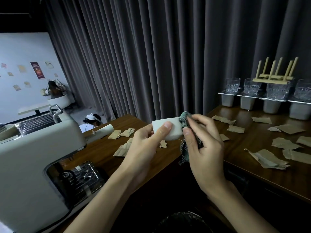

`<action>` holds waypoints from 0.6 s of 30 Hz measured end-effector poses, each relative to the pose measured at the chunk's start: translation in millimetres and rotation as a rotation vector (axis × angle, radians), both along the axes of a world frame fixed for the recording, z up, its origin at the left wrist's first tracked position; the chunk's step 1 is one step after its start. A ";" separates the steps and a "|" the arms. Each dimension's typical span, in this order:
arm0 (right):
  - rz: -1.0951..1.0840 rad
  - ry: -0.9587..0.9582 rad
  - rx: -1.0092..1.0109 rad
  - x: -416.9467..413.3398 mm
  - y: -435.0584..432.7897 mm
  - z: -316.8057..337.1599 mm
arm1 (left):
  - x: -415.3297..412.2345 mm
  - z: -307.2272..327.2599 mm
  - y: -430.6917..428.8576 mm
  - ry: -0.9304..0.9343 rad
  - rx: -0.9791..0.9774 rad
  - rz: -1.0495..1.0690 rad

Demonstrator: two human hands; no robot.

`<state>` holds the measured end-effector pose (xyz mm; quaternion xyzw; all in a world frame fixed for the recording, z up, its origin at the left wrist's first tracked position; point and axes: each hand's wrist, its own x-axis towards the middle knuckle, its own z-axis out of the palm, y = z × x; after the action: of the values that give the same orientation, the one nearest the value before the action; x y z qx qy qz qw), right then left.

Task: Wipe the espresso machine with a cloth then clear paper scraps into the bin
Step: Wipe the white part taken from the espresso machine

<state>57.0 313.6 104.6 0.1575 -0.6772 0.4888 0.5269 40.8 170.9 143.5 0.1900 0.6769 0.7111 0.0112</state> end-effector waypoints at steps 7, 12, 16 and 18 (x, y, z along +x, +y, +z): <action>-0.016 0.030 0.068 -1.6 -0.4 -1.0 | -0.4 3.4 0.5 -0.011 -0.026 0.100; 0.017 -0.073 -0.076 -7.0 7.3 0.7 | -0.7 0.9 1.2 -0.030 -0.037 0.104; 0.030 -0.102 -0.046 -6.1 9.1 1.9 | -5.0 3.0 -1.4 -0.054 -0.146 0.056; 0.042 -0.091 0.000 -3.9 8.3 2.0 | -7.9 3.2 -4.1 -0.054 -0.185 0.000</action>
<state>53.2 321.9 106.6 0.1496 -0.6970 0.5064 0.4852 32.9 166.8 146.7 0.1686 0.7392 0.6503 0.0470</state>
